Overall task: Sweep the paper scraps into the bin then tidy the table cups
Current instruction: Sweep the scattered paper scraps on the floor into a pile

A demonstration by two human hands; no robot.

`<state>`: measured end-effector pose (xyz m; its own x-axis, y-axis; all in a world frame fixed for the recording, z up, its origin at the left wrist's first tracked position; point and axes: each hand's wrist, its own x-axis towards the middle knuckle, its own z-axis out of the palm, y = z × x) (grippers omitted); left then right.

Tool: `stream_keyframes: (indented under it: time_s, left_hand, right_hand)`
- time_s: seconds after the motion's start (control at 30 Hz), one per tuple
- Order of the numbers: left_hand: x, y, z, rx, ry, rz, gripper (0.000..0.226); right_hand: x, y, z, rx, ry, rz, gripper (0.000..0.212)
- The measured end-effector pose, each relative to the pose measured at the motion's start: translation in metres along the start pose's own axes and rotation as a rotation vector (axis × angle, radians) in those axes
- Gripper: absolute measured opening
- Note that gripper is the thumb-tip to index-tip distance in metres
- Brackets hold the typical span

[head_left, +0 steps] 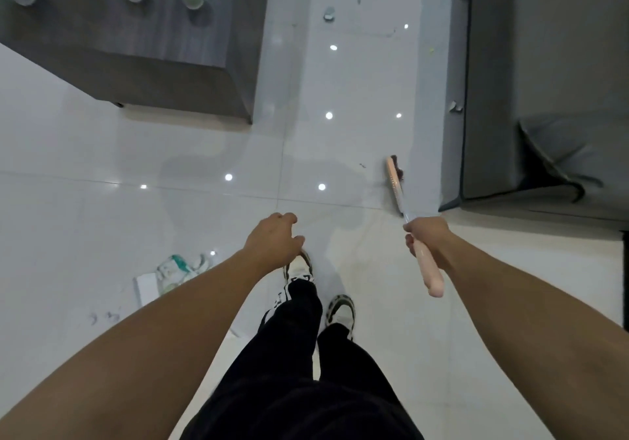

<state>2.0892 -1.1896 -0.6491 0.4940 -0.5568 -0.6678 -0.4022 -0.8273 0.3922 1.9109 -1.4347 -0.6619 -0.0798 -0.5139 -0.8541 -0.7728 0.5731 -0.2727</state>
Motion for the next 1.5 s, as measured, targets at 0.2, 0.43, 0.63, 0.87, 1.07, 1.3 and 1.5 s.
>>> stream_keyframes:
  time_s: [0.2,0.43,0.63,0.87,1.07,1.3,1.5]
  left_hand:
    - [-0.005,-0.047,-0.012,-0.083,-0.01,-0.163,0.051]
    - [-0.028,-0.076,-0.028,-0.294,0.091,-0.26,0.052]
    - [-0.06,-0.1,-0.022,-0.398,0.177,-0.374,0.051]
    - [-0.07,-0.098,-0.016,-0.432,0.233,-0.481,0.053]
    - [-0.065,-0.046,0.002,-0.476,0.269,-0.512,0.053]
    - [-0.064,0.016,0.042,-0.55,0.287,-0.66,0.051]
    - [-0.068,0.056,0.054,-0.603,0.285,-0.702,0.053]
  right_hand:
    - [-0.046,0.005,0.069,-0.243,-0.189,-0.031,0.016]
    - [-0.108,0.002,0.159,-0.623,-0.464,-0.121,0.043]
    - [-0.145,0.007,0.205,-0.725,-0.567,-0.136,0.025]
    - [-0.127,-0.023,0.173,-0.638,-0.47,-0.295,0.035]
    - [-0.067,-0.078,0.116,-0.645,-0.294,-0.461,0.023]
    - [-0.024,-0.107,0.072,-0.771,-0.405,-0.361,0.005]
    - [-0.053,-0.095,0.082,-0.698,-0.652,-0.119,0.014]
